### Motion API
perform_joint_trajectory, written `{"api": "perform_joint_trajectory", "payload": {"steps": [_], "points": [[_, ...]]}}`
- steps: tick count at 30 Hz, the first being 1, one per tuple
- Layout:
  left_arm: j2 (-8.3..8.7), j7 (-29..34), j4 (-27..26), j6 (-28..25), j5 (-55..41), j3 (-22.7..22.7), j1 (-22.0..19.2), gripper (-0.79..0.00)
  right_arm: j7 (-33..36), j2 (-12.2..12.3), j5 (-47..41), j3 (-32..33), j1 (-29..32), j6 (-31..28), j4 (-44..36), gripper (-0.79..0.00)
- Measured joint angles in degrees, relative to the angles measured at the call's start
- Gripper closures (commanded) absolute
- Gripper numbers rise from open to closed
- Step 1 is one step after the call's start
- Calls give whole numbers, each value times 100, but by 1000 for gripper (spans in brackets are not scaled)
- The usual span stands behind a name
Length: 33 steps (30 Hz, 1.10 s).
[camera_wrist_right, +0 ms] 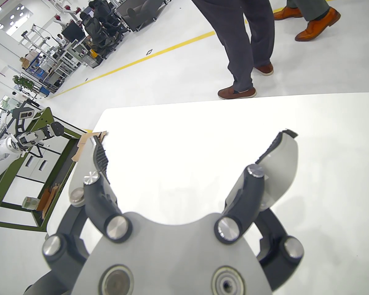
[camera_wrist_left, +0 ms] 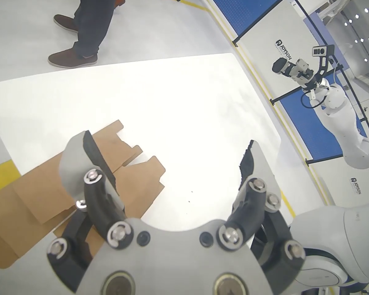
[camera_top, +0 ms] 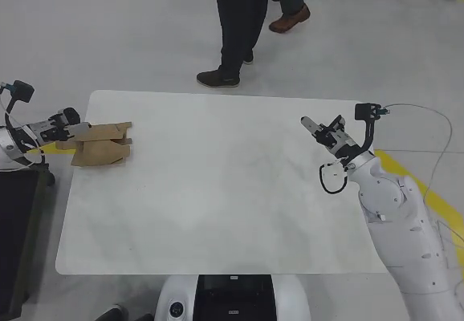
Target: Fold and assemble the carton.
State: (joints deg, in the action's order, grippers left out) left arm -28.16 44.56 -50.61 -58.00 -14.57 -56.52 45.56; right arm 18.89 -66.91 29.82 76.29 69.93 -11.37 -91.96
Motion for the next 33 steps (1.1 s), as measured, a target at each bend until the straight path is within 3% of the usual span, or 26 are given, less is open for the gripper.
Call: {"api": "perform_joint_trajectory", "payload": {"steps": [5,11,19,26,33], "points": [[-21,89,130,358,-203,3,83,-785,0,0,0,0,0,0,0,-785],[7,959,666,772,-617,-27,-62,-785,0,0,0,0,0,0,0,-785],[-51,1392,1802,1216,-1226,-33,-239,-785,0,0,0,0,0,0,0,-785],[-322,1860,2635,1720,-1627,75,-536,-785,0,0,0,0,0,0,0,-785],[-650,1727,3185,2089,-1342,303,-892,-785,0,0,0,0,0,0,0,-785]]}}
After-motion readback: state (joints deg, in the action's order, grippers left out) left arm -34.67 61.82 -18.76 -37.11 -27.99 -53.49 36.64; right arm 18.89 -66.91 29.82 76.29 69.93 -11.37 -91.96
